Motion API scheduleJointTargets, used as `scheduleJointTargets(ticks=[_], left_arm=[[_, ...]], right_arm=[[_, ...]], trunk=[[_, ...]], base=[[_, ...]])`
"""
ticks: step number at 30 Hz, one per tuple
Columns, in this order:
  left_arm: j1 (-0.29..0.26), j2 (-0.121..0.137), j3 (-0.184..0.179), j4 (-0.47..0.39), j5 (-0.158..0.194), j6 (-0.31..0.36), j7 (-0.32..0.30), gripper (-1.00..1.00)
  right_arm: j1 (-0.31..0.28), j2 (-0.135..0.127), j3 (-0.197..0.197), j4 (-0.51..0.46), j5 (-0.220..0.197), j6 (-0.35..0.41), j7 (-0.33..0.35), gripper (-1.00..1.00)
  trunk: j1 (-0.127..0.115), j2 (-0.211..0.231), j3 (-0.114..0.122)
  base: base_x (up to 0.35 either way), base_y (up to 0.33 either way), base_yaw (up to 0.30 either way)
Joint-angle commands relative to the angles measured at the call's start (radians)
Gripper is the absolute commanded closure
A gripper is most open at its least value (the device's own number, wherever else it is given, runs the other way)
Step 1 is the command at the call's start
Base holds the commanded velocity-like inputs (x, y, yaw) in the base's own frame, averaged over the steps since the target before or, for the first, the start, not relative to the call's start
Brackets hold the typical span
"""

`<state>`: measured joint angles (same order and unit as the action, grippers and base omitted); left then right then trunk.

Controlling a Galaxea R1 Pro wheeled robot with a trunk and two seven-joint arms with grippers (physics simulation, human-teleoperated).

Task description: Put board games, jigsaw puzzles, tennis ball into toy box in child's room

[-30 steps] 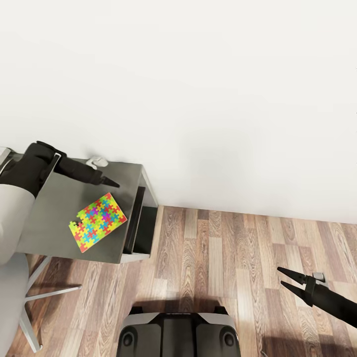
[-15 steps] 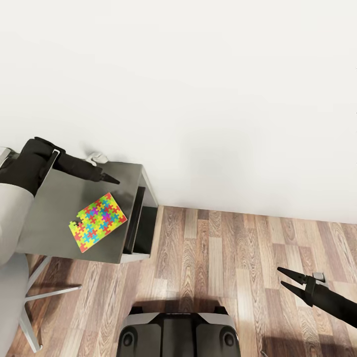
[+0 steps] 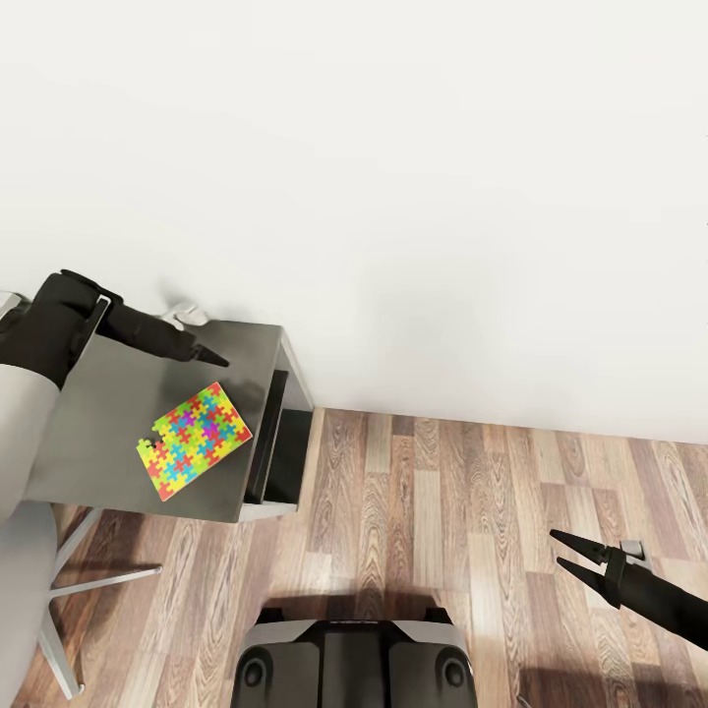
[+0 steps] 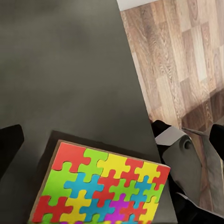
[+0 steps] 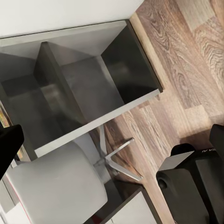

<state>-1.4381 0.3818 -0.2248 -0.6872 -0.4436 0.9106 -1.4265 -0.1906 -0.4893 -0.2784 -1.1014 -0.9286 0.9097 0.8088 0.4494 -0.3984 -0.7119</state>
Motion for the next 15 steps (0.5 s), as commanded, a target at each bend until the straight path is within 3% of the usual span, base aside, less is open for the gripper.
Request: scheduleJointTargets(ticks=[1, 10, 15], left_arm=[[-0.001, 0.002, -0.002, -0.001, -0.012, 0.011, -0.01, -1.0], [-0.001, 0.017, -0.004, -0.003, -0.054, 0.016, -0.008, -1.0], [-0.001, 0.019, -0.004, -0.003, -0.111, 0.023, 0.0, -1.0]], right_arm=[[0.0, 0.0, -0.001, 0.0, 0.001, 0.005, 0.003, -1.0], [0.0, 0.0, -0.001, 0.002, 0.001, 0.005, 0.003, -1.0], [0.0, 0.0, -0.001, 0.007, 0.001, 0.004, 0.003, -1.0]], trunk=[[0.001, -0.002, -0.001], [0.001, -0.002, -0.001], [0.001, -0.002, -0.001]], base=[[0.0, 0.0, 0.0], [0.0, 0.0, 0.0], [0.0, 0.0, 0.0]])
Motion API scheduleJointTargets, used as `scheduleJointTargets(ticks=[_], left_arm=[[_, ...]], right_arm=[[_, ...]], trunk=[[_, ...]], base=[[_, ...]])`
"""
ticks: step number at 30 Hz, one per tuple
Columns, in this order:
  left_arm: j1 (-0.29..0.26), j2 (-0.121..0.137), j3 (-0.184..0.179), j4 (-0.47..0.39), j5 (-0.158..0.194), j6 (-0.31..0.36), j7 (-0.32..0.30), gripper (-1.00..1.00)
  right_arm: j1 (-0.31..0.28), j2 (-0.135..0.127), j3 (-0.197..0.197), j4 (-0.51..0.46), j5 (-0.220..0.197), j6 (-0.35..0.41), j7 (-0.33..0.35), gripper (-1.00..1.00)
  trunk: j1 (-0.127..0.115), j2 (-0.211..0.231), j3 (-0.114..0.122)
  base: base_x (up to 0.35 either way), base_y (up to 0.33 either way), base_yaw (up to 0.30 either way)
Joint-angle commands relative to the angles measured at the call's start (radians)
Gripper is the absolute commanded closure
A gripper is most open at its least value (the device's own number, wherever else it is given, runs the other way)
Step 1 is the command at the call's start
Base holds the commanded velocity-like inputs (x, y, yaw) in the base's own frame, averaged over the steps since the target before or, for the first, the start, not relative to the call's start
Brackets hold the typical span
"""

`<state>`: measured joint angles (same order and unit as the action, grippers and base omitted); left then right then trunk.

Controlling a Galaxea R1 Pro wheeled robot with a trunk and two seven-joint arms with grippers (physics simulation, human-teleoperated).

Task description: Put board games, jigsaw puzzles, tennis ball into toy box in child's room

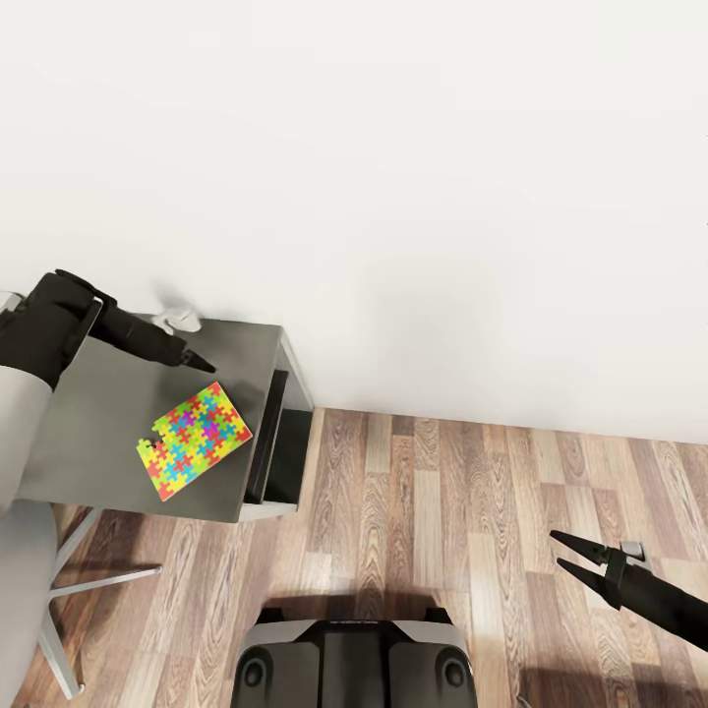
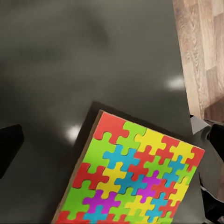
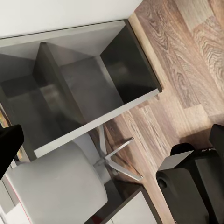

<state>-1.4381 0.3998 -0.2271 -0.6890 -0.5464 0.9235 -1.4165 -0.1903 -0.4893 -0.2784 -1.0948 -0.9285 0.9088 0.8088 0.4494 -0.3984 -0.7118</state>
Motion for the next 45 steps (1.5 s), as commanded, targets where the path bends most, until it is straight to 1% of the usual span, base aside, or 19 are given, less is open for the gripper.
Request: scheduleJointTargets(ticks=[1, 2, 4, 6, 7, 8, 14, 17, 24, 32, 45], left_arm=[[-0.001, 0.001, -0.002, -0.001, -0.018, 0.015, -0.008, -1.0], [-0.001, 0.001, -0.002, -0.001, -0.018, 0.015, -0.008, -1.0], [-0.001, 0.001, -0.002, -0.001, -0.042, 0.03, 0.005, -1.0], [0.0, 0.001, -0.002, -0.001, -0.051, 0.038, 0.024, -1.0], [0.0, 0.001, -0.002, -0.001, -0.054, 0.041, 0.035, -1.0], [0.003, 0.0, -0.001, -0.001, -0.059, 0.045, 0.061, -1.0], [0.021, -0.002, 0.004, -0.001, -0.066, 0.052, 0.141, -1.0], [0.024, -0.002, 0.005, -0.001, -0.066, 0.053, 0.153, -1.0], [0.027, -0.002, 0.008, -0.001, -0.066, 0.053, 0.16, -1.0], [0.028, -0.003, 0.008, -0.001, -0.063, 0.052, 0.16, -1.0], [0.028, -0.006, 0.009, -0.001, -0.063, 0.052, 0.16, -1.0]], right_arm=[[-0.001, 0.0, -0.001, 0.001, 0.0, 0.004, 0.003, -1.0], [-0.001, 0.0, -0.001, 0.001, 0.0, 0.004, 0.003, -1.0], [-0.001, 0.0, -0.001, 0.002, 0.0, 0.004, 0.003, -1.0], [-0.001, 0.0, -0.001, 0.003, 0.0, 0.004, 0.003, -1.0], [-0.001, 0.0, -0.001, 0.003, 0.0, 0.004, 0.003, -1.0], [-0.001, 0.0, -0.001, 0.004, 0.001, 0.004, 0.003, -1.0], [-0.001, 0.0, -0.001, 0.004, 0.001, 0.004, 0.001, -1.0], [-0.001, 0.0, 0.0, 0.004, 0.001, 0.004, 0.001, -1.0], [-0.001, 0.0, 0.0, 0.004, 0.002, 0.004, 0.001, -1.0], [-0.001, 0.0, -0.001, 0.005, 0.001, 0.004, 0.001, -1.0], [0.0, 0.0, -0.001, 0.006, 0.001, 0.004, 0.002, -1.0]], trunk=[[0.001, -0.002, -0.001], [0.001, -0.002, -0.001], [0.001, -0.002, -0.001], [0.001, -0.002, -0.001], [0.001, -0.002, -0.001], [0.001, -0.002, -0.001], [0.001, -0.002, -0.001], [0.001, -0.002, -0.001], [0.001, -0.002, -0.001], [0.001, -0.002, -0.001], [0.001, -0.002, -0.001]], base=[[0.0, 0.0, 0.0], [0.0, 0.0, 0.0], [0.0, 0.0, 0.0], [0.0, 0.0, 0.0], [0.0, 0.0, 0.0], [0.0, 0.0, 0.0], [-0.02, 0.0, 0.0], [-0.162, 0.0, 0.0], [-0.2, 0.0, 0.0], [-0.044, -0.009, 0.0], [-0.045, -0.083, 0.0]])
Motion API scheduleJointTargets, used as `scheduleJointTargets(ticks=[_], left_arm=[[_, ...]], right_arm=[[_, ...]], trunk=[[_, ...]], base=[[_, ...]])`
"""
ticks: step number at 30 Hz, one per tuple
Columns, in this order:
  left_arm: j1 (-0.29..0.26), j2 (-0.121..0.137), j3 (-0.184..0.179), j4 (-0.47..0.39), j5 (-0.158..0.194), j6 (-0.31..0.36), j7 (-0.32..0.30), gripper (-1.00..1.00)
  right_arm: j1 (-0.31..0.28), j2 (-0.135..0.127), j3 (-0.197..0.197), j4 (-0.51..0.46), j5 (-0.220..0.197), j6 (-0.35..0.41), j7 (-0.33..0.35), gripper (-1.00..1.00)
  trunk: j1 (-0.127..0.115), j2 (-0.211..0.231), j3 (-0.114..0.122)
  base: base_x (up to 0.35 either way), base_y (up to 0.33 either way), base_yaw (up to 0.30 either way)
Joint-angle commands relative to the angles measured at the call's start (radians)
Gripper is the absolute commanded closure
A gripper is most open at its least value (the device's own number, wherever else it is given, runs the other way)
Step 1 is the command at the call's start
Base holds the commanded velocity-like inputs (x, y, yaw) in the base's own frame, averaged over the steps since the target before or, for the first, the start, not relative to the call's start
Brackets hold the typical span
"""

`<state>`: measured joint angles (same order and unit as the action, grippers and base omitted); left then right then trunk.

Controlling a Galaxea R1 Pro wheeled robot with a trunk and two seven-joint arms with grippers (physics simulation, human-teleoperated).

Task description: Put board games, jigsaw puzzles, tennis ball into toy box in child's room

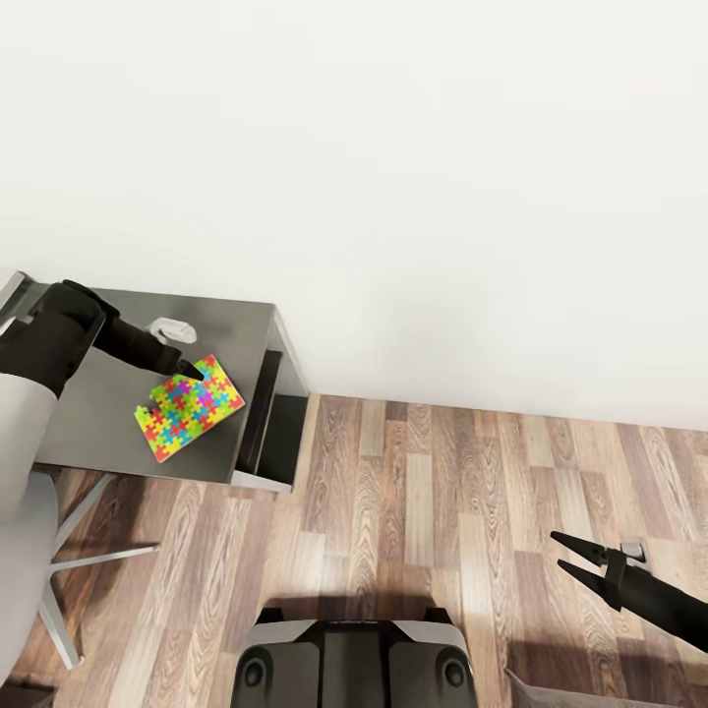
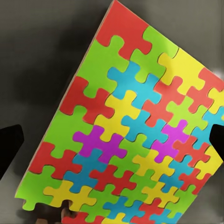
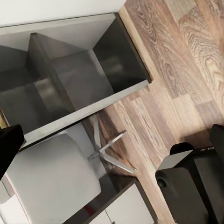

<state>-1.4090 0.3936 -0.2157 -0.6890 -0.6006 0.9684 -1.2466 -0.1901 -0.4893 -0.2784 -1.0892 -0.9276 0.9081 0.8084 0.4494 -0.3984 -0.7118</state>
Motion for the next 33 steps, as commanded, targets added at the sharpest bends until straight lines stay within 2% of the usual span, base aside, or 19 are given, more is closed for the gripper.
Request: scheduleJointTargets(ticks=[1, 24, 33], left_arm=[[-0.001, 0.001, -0.002, -0.001, -0.009, 0.007, -0.01, -1.0], [0.006, 0.002, -0.002, 0.0, -0.011, 0.007, -0.005, -1.0], [0.019, -0.003, -0.002, 0.0, -0.01, 0.006, 0.031, -1.0]], right_arm=[[-0.001, 0.0, -0.001, 0.0, 0.0, 0.005, 0.003, -1.0], [-0.001, 0.0, 0.0, 0.0, 0.0, 0.005, 0.003, -1.0], [-0.001, 0.0, 0.0, -0.001, 0.001, 0.003, 0.003, -1.0]], trunk=[[0.001, -0.002, -0.001], [0.001, -0.002, -0.001], [0.001, -0.002, -0.001]], base=[[-0.005, -0.013, 0.0], [-0.001, -0.002, 0.0], [0.0, 0.0, 0.0]])
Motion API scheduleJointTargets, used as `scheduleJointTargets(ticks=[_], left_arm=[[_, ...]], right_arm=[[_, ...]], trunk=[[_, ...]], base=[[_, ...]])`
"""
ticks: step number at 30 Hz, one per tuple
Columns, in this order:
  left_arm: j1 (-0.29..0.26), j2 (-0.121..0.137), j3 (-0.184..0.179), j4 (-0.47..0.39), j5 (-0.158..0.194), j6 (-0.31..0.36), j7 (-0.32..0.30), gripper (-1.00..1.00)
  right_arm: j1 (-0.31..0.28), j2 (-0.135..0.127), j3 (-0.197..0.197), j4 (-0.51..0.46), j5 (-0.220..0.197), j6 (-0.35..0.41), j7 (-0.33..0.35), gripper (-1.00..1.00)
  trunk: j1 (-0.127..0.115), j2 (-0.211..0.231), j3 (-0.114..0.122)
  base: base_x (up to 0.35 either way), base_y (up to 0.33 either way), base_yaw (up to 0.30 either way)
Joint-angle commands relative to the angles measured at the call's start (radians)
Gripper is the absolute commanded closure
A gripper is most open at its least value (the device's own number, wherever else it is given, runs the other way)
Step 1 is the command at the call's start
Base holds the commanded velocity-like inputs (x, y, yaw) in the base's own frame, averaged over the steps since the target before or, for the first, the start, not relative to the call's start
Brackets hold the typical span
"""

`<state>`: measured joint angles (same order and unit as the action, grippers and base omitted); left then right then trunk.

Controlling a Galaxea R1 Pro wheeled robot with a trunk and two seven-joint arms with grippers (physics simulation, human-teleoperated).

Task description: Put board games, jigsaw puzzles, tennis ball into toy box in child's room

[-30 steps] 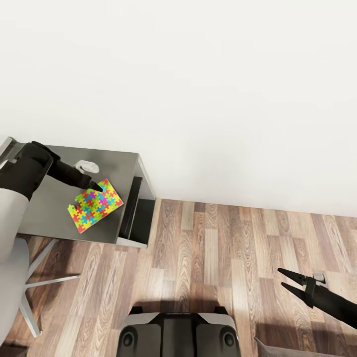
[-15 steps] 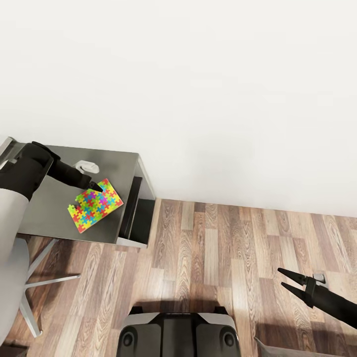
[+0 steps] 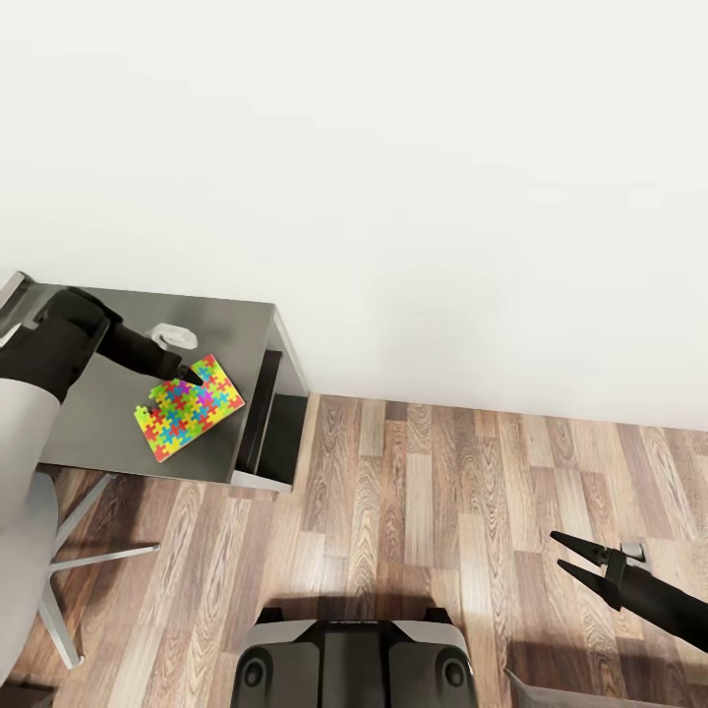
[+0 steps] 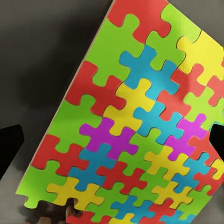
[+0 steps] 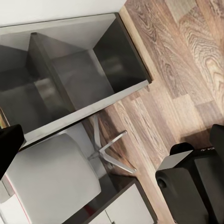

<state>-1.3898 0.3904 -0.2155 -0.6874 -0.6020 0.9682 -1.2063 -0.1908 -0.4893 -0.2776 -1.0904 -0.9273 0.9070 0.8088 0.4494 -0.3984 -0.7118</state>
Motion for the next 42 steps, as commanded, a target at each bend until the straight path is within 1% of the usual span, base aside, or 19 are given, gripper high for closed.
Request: scheduleJointTargets(ticks=[1, 8, 42], left_arm=[[0.0, 0.0, -0.002, -0.001, -0.008, 0.006, -0.004, -1.0], [0.001, -0.002, -0.001, -0.001, -0.002, 0.006, 0.016, -1.0], [0.014, -0.004, 0.0, -0.001, 0.0, 0.002, 0.024, -1.0]], right_arm=[[0.0, 0.0, -0.001, 0.0, 0.001, 0.004, 0.003, -1.0], [0.0, 0.0, 0.0, 0.0, 0.001, 0.004, 0.003, -1.0], [0.0, 0.0, 0.0, 0.0, 0.001, 0.004, 0.003, -1.0]], trunk=[[0.001, -0.002, -0.001], [0.001, -0.002, -0.001], [0.001, -0.002, -0.001]], base=[[0.0, 0.0, 0.0], [0.0, 0.0, 0.0], [0.0, 0.0, 0.0]])
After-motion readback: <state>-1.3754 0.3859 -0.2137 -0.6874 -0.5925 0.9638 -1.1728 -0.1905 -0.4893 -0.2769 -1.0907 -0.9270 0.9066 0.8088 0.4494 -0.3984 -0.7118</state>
